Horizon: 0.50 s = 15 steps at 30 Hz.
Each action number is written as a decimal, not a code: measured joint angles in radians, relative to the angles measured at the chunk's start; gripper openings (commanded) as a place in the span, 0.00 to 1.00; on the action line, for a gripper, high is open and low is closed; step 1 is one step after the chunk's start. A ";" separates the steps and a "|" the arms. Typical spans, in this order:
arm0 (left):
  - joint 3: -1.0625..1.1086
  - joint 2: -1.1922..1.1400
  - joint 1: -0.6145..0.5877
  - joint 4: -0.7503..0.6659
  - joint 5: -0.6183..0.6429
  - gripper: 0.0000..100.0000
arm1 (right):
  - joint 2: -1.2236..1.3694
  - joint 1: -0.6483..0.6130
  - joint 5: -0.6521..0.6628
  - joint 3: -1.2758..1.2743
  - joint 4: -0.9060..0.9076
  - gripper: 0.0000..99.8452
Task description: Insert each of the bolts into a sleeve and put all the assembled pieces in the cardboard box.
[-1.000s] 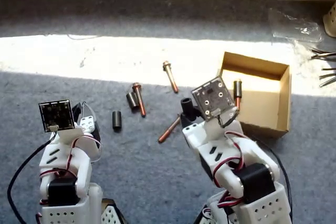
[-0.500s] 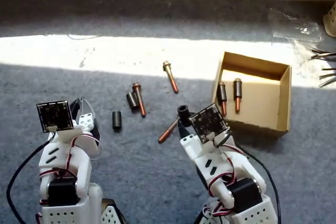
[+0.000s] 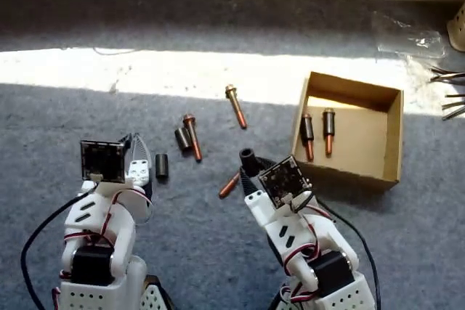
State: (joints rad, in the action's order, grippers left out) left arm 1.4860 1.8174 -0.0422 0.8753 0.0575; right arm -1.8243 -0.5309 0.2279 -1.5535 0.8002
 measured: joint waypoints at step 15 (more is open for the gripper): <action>0.000 0.000 0.097 -0.081 -0.043 0.05 | 0.000 0.115 -0.055 -0.101 -0.146 0.00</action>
State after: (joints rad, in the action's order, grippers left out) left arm 1.4860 1.8174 0.0545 0.7940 0.0146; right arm -1.8243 -0.4158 0.1726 -1.6548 0.6544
